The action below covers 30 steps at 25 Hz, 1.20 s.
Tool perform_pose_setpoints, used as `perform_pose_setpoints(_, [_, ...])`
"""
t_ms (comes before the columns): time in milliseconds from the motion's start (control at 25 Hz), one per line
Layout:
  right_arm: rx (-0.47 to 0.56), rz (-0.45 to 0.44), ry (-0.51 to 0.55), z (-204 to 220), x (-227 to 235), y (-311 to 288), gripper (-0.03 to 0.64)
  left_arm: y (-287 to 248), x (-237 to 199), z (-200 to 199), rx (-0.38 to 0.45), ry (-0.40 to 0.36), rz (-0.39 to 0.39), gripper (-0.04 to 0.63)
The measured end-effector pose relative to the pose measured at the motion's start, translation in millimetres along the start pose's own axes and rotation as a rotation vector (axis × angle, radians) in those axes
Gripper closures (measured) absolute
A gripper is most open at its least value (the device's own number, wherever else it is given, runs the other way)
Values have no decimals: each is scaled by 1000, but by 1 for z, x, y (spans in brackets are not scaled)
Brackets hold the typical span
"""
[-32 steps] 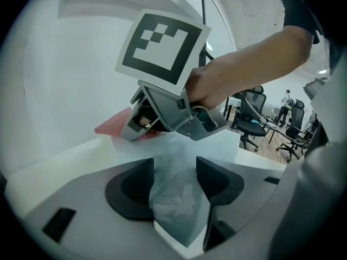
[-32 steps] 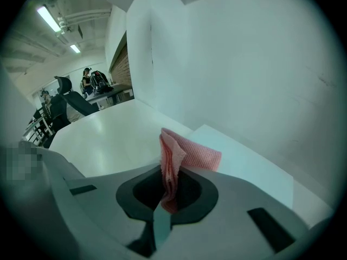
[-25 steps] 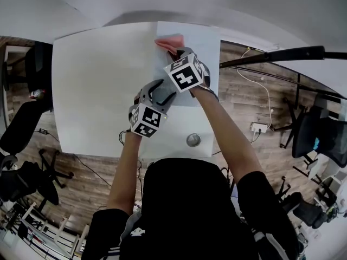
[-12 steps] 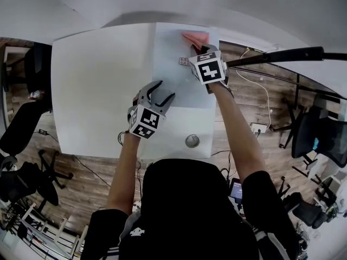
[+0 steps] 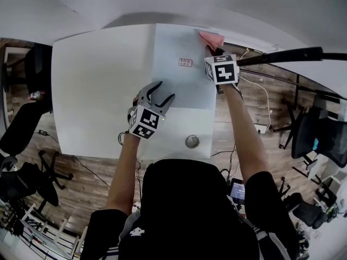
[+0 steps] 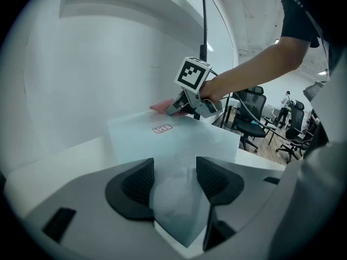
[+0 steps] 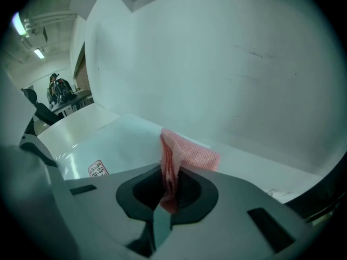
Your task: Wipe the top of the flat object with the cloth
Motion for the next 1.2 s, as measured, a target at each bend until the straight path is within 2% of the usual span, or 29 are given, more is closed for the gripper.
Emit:
perform_pose_setpoints(360, [5, 12, -6, 3, -3, 5, 572, -1, -6, -1, -26, 26, 19, 356])
perform_pose_setpoints(640, [-34, -6, 41, 24, -21, 25, 572, 3, -15, -15, -7, 162, 10, 359])
perform_pose_setpoints(760, [-52, -20, 59, 32, -33, 35, 572, 5, -12, -17, -25, 197, 48, 366])
perform_pose_setpoints(840, [-71, -28, 65, 39, -38, 43, 572, 10, -5, -19, -28, 198, 68, 382])
perform_pose_setpoints(1000, [-120, -57, 92, 53, -48, 58, 572, 22, 2, -22, -13, 171, 59, 411])
perform_pose_setpoints(1200, [-168, -106, 54, 75, -59, 78, 572, 40, 6, -46, 45, 157, 50, 470])
Point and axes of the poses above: the fingertips, and each gripper's own axes: y backward along the fingers, x to its right, z out of its underside, the point moved 6 cm from there along y, backward along the fingers, and after that the axes turned 8 degrees about -y, right-handed, at the moved point
